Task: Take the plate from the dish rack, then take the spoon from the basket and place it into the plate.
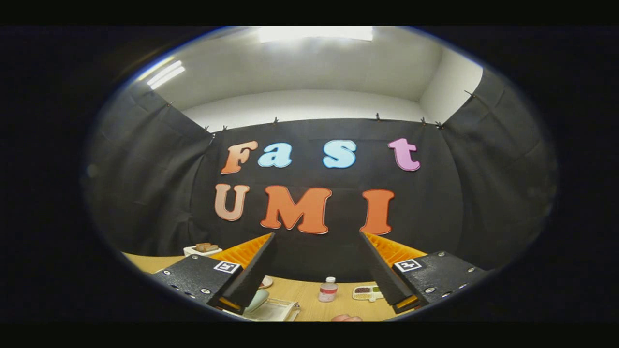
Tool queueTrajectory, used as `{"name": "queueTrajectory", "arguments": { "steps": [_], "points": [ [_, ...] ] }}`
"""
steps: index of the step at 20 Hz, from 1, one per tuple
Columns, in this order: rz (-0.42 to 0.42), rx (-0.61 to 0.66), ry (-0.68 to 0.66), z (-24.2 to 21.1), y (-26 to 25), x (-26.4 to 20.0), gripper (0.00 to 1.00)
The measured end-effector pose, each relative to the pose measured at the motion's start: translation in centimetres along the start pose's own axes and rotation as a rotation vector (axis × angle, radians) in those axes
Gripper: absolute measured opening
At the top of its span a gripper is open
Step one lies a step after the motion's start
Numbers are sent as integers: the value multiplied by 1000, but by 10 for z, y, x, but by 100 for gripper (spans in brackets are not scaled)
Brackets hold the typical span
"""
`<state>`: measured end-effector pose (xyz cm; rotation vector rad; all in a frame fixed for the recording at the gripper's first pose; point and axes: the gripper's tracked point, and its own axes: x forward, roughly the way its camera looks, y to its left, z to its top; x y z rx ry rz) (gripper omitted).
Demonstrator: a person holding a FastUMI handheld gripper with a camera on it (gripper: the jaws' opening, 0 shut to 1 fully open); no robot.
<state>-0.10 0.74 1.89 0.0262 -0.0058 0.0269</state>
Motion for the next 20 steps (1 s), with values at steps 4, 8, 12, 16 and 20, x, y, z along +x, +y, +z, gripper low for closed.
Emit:
{"name": "queueTrajectory", "arguments": {
  "steps": [4, 8, 12, 16, 20],
  "points": [
    [9, 17, -6, 12, 0, 2, 100],
    [57, 35, 38, 8, 12, 8, 100],
    [130, 85, 188, -17, 34, 17, 100],
    [184, 97, 330, -44, 48, 26, 100],
    [249, 104, 479, -80, 72, 42, 100]
  ]
}}
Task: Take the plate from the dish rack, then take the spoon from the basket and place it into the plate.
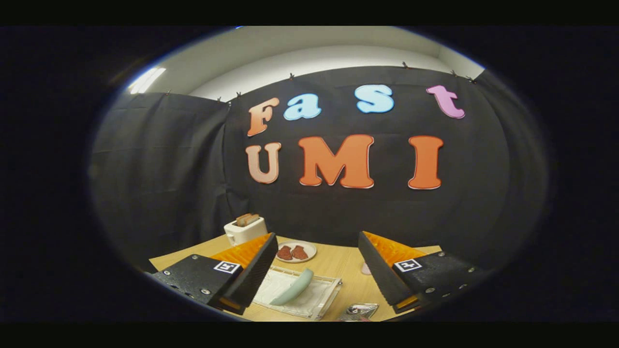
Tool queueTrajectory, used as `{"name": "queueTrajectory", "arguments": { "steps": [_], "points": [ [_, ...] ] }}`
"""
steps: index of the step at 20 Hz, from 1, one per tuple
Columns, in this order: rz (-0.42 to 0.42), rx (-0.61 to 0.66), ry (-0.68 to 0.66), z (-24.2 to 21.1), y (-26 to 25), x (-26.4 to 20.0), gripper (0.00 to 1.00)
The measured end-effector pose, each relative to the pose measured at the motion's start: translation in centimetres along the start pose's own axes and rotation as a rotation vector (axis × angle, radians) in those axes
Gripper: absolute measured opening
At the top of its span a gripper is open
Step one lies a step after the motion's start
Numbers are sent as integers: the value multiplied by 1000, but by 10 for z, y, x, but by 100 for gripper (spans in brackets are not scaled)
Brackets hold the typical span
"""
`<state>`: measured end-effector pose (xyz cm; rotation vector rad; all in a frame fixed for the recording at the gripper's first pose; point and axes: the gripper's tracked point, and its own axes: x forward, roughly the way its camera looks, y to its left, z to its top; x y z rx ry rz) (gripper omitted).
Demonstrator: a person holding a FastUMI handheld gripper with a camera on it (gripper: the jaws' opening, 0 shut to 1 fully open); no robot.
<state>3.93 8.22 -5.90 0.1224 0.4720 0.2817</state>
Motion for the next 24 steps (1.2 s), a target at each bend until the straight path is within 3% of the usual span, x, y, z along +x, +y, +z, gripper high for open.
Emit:
{"name": "queueTrajectory", "arguments": {
  "steps": [12, 17, 21, 24],
  "points": [
    [132, 145, 545, -96, 30, 59, 96],
    [169, 188, 728, -127, 43, 72, 87],
    [165, 182, 882, -157, 49, 79, 83],
    [106, 151, 981, -185, 38, 85, 77]
  ]
}}
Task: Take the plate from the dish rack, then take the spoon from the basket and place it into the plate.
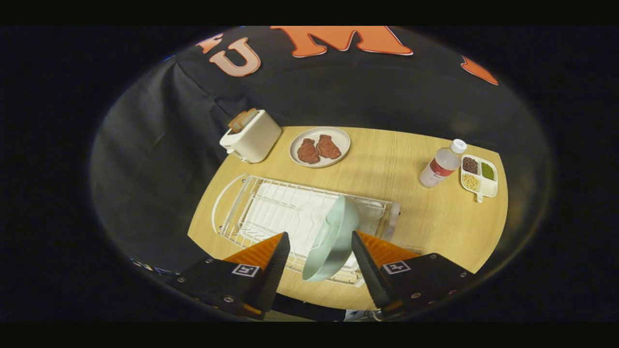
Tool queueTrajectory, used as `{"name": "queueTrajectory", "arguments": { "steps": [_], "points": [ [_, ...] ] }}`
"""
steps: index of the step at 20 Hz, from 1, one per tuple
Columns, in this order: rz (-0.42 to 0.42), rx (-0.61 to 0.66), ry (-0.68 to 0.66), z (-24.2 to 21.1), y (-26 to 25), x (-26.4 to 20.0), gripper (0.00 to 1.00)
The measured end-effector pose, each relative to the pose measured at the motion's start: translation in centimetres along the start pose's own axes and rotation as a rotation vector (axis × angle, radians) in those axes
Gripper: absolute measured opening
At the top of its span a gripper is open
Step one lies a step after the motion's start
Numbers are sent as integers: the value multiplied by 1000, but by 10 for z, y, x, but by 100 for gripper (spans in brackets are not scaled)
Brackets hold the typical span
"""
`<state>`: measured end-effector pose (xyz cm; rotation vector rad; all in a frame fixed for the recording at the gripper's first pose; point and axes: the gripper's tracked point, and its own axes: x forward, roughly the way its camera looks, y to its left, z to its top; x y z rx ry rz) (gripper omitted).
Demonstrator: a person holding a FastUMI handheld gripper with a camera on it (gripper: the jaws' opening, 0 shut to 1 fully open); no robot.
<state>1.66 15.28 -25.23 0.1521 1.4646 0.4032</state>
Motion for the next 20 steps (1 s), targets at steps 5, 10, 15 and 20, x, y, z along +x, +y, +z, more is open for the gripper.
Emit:
{"name": "queueTrajectory", "arguments": {
  "steps": [5, 10, 15, 20],
  "points": [
    [-56, -9, 104, -12, -3, 28, 65],
    [-183, -9, 165, -19, -12, 39, 45],
    [-295, 20, 206, -20, -24, 34, 29],
    [-381, 16, 160, -4, -37, 15, 21]
  ]
}}
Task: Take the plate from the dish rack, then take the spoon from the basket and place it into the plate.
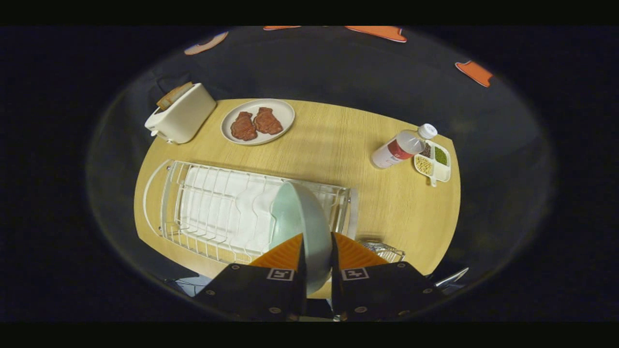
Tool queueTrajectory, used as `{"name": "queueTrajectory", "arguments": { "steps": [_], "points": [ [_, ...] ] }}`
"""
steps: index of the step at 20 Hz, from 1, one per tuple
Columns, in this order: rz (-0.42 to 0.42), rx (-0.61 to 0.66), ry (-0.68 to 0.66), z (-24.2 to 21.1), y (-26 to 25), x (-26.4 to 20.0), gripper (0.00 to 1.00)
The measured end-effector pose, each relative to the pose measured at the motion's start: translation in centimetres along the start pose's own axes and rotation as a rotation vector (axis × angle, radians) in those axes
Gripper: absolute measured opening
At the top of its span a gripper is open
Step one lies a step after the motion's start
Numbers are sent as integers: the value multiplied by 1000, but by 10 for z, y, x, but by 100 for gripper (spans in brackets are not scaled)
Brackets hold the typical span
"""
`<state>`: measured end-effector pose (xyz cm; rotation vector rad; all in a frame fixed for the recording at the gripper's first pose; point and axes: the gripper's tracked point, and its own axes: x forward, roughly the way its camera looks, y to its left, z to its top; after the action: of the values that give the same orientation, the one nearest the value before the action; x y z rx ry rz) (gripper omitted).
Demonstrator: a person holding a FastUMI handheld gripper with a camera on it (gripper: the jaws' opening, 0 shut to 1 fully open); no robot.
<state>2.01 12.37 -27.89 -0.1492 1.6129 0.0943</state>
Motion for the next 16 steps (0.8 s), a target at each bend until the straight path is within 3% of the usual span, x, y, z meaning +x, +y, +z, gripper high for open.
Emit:
{"name": "queueTrajectory", "arguments": {
  "steps": [3, 11, 16],
  "points": [
    [-44, -19, -41, 7, -8, -16, 21],
    [50, 62, -116, -6, -17, -63, 17],
    [134, 102, -162, -44, -25, -86, 18]
  ]
}}
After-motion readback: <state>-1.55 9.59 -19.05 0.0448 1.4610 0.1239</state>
